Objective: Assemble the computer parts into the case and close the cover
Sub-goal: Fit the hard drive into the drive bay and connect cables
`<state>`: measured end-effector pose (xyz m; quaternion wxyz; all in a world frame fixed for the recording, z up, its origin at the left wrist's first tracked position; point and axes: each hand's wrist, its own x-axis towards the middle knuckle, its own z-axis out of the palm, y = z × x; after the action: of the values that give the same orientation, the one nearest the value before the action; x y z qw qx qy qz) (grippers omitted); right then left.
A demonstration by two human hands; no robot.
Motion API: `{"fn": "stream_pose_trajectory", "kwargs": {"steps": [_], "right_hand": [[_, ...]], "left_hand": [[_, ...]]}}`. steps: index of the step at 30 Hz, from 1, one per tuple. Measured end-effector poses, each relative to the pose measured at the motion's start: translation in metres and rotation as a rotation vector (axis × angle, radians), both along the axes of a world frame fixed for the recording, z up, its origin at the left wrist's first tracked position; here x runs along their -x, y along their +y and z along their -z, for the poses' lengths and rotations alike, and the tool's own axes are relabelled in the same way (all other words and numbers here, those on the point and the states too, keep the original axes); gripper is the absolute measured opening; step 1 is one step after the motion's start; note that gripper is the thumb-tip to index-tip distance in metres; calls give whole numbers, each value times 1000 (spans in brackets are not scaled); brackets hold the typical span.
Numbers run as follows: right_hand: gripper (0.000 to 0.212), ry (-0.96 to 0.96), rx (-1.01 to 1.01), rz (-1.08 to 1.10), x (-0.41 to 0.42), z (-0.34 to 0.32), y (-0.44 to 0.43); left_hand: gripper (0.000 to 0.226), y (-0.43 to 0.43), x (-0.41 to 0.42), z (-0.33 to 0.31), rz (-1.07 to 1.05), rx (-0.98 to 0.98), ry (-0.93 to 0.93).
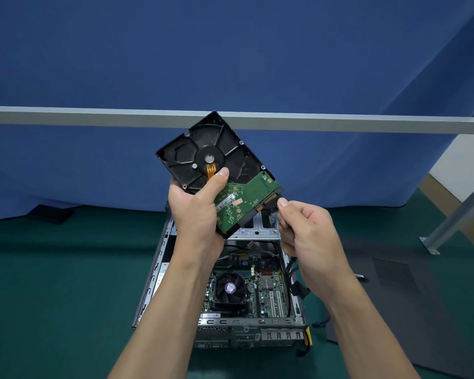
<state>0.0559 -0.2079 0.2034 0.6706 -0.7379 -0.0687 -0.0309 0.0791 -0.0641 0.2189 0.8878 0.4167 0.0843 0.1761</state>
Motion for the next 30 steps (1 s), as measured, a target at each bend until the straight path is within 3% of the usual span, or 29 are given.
{"fn": "stream_pose_trajectory", "kwargs": {"steps": [8, 30], "right_hand": [[47, 5, 13, -38, -1, 0, -5], [46, -8, 49, -36, -10, 2, -9]], "left_hand": [[33, 0, 2, 0, 14, 13, 28], [41, -4, 5, -3, 46, -8, 55]]}}
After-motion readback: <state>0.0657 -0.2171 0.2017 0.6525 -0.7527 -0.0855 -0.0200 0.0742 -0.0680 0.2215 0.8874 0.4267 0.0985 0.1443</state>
